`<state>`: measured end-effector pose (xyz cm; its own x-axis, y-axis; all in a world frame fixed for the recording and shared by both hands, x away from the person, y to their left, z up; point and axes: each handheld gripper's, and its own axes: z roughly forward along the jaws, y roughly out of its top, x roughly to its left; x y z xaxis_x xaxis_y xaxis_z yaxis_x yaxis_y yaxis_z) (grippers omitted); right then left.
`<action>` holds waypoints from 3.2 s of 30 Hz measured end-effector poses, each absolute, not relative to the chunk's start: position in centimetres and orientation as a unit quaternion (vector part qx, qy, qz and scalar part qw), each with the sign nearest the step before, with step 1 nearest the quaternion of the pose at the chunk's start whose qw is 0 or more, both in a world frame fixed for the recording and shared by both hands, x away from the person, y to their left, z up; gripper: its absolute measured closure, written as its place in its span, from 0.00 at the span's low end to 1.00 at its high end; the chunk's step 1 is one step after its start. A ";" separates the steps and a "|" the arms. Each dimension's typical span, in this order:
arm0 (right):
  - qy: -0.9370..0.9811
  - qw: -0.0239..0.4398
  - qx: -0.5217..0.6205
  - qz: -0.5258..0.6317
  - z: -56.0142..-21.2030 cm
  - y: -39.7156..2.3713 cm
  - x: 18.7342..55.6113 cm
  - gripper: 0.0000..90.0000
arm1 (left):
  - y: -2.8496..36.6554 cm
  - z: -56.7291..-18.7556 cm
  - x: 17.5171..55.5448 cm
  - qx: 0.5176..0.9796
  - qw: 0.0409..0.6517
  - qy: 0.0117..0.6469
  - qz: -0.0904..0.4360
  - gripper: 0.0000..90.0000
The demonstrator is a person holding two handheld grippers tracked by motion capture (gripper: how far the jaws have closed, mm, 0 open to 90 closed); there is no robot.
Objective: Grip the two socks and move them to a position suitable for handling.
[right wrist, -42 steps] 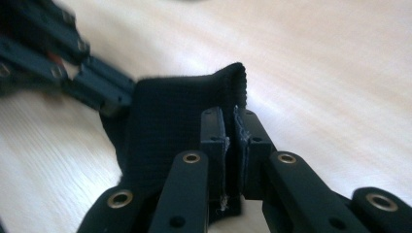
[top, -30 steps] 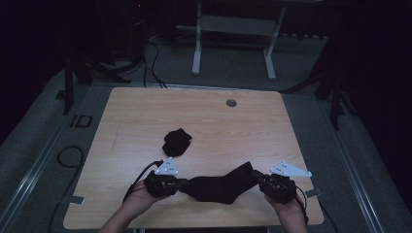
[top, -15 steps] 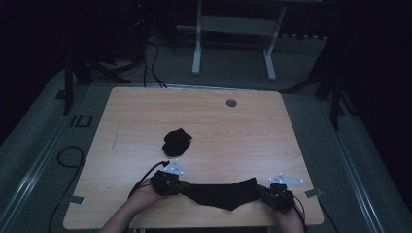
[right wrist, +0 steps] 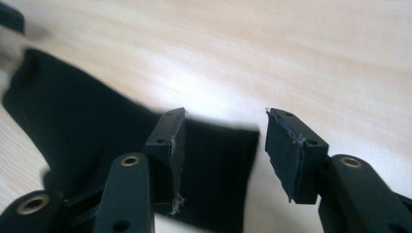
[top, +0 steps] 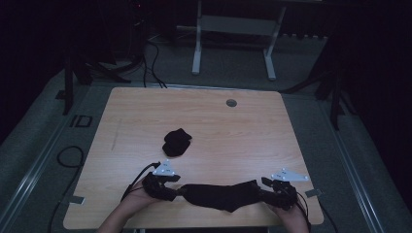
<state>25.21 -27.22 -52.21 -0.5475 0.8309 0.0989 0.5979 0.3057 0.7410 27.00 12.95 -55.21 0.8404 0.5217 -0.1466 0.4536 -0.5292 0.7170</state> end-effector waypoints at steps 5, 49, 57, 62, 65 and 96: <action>0.797 0.165 0.421 0.400 -50.5 -25.4 26.7 0.51 | 14.1 -55.4 25.9 0.865 0.404 0.292 0.060 0.47; 0.915 0.119 0.237 0.306 -55.7 0.6 43.9 0.32 | 18.8 -56.4 24.6 0.789 0.450 0.402 0.116 0.22; 0.907 0.139 0.248 0.309 -55.6 0.5 43.2 0.62 | 18.8 -56.4 24.5 0.787 0.450 0.402 0.126 0.22; 0.902 0.165 0.252 0.308 -55.5 0.6 42.6 0.79 | 18.7 -56.5 24.5 0.789 0.450 0.401 0.121 0.22; 0.900 0.174 0.259 0.303 -55.0 0.4 42.5 0.82 | 18.8 -56.5 24.5 0.787 0.452 0.403 0.121 0.22; 0.849 0.186 0.365 0.336 -54.0 -13.4 35.9 0.81 | 17.4 -56.8 25.3 0.787 0.450 0.407 0.108 0.22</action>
<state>35.89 -13.45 -54.01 -0.6653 0.7433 -0.0703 0.4942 0.5090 0.7048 25.29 17.42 -56.81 0.6455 0.7382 -0.1958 0.5432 -0.2635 0.7971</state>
